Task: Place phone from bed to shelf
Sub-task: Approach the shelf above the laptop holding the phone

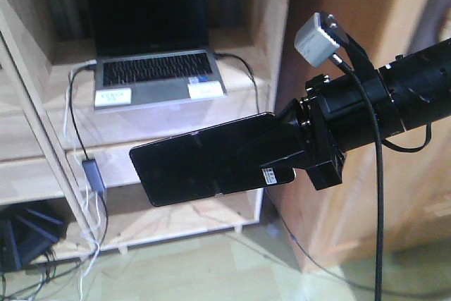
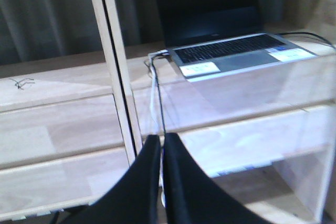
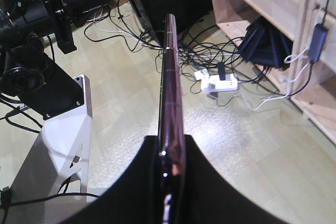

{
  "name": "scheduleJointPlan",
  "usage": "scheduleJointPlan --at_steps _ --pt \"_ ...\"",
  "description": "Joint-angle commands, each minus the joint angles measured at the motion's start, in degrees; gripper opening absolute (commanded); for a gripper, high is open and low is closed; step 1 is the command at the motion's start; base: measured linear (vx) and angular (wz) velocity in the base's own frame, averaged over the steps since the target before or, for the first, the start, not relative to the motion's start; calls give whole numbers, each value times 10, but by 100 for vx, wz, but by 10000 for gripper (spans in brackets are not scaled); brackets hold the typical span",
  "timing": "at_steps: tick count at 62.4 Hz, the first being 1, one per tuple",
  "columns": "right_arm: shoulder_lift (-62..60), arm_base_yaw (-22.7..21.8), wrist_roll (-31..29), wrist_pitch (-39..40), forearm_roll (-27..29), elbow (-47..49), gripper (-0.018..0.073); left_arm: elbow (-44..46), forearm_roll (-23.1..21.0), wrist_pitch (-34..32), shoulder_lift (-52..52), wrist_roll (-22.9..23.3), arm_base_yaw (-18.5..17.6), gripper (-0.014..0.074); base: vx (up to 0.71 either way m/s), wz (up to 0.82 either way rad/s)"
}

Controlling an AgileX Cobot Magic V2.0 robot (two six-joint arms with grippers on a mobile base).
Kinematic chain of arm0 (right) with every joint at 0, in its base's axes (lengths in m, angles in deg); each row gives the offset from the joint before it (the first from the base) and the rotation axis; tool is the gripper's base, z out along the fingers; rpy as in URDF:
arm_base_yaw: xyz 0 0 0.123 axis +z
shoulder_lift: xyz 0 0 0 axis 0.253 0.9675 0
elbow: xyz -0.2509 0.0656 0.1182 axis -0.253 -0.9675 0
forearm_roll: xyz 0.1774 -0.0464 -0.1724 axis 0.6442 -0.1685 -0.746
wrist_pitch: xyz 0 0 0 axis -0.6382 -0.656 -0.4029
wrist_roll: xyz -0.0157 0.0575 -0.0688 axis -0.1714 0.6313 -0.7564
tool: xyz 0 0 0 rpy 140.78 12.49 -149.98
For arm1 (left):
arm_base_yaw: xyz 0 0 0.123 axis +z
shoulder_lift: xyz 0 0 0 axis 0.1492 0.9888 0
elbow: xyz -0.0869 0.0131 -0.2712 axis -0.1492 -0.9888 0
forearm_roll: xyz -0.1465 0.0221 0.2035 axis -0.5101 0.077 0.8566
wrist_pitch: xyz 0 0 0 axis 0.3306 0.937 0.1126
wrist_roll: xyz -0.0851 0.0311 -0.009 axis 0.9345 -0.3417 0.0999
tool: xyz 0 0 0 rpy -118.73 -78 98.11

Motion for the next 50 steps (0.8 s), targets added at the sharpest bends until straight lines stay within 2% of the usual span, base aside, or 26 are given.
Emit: scheduleJointPlan --at_steps 1,50 --pt "-20 -1 -3 -36 49 16 -2 12 -5 -41 -8 3 -2 1 37 16" --pt "-20 -1 -3 -36 49 16 -2 12 -5 -41 -8 3 -2 1 30 17"
